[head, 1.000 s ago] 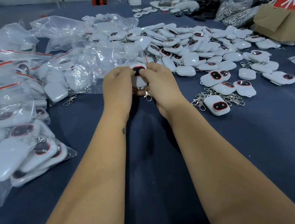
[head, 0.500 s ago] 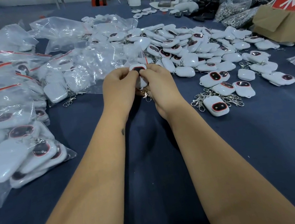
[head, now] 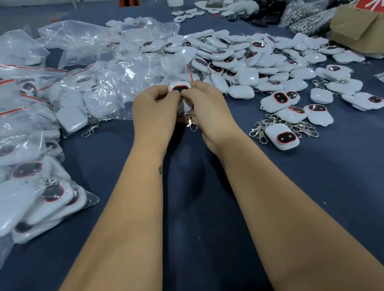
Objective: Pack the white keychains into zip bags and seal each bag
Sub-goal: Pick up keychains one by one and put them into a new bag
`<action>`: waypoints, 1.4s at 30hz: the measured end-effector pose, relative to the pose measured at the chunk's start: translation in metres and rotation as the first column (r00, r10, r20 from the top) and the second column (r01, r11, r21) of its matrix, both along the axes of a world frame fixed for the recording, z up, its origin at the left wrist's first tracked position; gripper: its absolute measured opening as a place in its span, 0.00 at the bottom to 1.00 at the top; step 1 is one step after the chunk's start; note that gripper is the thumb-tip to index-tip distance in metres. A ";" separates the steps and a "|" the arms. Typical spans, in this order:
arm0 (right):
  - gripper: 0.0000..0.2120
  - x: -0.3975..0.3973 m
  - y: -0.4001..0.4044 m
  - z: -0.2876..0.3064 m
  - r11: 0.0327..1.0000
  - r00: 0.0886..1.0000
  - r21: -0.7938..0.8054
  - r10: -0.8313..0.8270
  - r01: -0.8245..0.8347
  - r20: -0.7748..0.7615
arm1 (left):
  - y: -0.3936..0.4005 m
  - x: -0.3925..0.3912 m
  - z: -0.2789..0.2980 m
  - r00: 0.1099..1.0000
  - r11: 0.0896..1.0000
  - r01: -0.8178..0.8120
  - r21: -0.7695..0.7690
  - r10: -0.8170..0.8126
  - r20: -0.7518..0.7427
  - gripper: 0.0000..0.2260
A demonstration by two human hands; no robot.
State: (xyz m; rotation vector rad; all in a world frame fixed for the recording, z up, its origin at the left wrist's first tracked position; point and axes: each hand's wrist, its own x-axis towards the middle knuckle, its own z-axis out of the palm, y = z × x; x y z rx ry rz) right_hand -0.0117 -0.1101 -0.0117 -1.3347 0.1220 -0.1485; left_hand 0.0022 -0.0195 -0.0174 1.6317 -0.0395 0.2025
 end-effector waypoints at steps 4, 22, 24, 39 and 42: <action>0.04 0.000 0.001 0.002 0.981 0.980 0.006 -0.195 0.195 0.028 | -0.001 -0.001 0.000 0.994 0.994 -0.087 -0.067 0.091 0.058 0.08; 0.11 -0.004 0.003 0.012 0.943 0.982 0.333 -0.077 0.015 0.172 | 0.000 -0.003 -0.001 0.981 0.877 -0.182 0.444 0.131 0.143 0.10; 0.07 -0.003 0.004 0.009 0.990 0.976 0.065 -0.133 0.124 0.173 | 0.001 -0.005 0.001 0.988 0.916 -0.148 0.372 0.120 0.098 0.11; 0.06 -0.003 -0.002 -0.002 0.815 0.968 -0.532 -0.136 0.230 0.210 | 0.008 -0.001 0.009 0.969 0.966 -0.246 -0.084 0.248 0.015 0.06; 0.08 -0.003 -0.002 -0.002 0.824 0.971 -0.529 -0.102 0.204 0.216 | 0.010 -0.001 0.010 0.918 0.928 -0.373 -0.016 0.371 0.137 0.05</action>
